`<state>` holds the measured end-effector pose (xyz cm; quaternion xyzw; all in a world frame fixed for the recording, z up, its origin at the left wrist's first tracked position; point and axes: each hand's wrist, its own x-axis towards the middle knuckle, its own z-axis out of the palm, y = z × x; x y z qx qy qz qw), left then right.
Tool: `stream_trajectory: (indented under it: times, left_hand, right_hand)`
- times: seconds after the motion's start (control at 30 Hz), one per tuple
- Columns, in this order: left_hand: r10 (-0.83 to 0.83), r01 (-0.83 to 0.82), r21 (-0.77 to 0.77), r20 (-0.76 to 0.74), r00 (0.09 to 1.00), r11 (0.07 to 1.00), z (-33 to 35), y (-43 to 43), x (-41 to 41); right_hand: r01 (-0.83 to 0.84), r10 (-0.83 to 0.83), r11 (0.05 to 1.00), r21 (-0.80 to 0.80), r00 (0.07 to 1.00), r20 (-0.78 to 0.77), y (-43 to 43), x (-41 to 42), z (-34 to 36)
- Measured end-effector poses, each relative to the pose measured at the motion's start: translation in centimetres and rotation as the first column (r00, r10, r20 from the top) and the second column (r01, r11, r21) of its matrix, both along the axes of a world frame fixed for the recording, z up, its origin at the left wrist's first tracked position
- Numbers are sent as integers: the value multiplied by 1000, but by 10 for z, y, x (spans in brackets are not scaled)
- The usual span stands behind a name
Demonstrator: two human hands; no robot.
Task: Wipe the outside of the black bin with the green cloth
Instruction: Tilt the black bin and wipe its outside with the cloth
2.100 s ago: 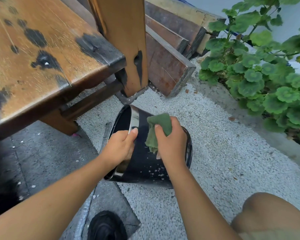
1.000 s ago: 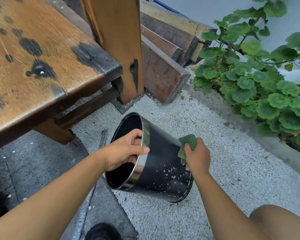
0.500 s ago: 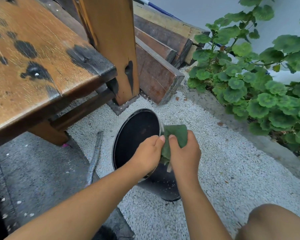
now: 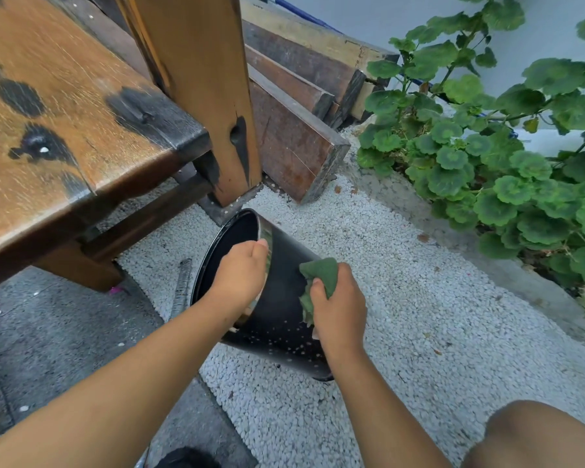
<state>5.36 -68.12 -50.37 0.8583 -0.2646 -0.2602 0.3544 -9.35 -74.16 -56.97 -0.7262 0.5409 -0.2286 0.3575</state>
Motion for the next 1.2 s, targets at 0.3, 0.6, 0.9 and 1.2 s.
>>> stream_trajectory:
  times: [0.3, 0.6, 0.9, 1.2]
  left_hand:
    - [8, -8, -3, 7, 1000, 1000, -2, 6, 16]
    - [-437, 505, 39, -446, 781, 862, 15, 45, 24]
    - [-309, 271, -153, -344, 887, 950, 10, 59, 18]
    - [-66, -1, -159, -415, 908, 987, 23, 24, -6]
  right_hand:
    - [54, -20, 993, 101, 950, -311, -54, -34, -41]
    - [94, -53, 988, 120, 951, -304, -56, -45, -53]
    - [149, -150, 983, 106, 989, -1, -34, -32, -12]
    - [-54, 48, 998, 16, 966, 254, 11, 17, 80]
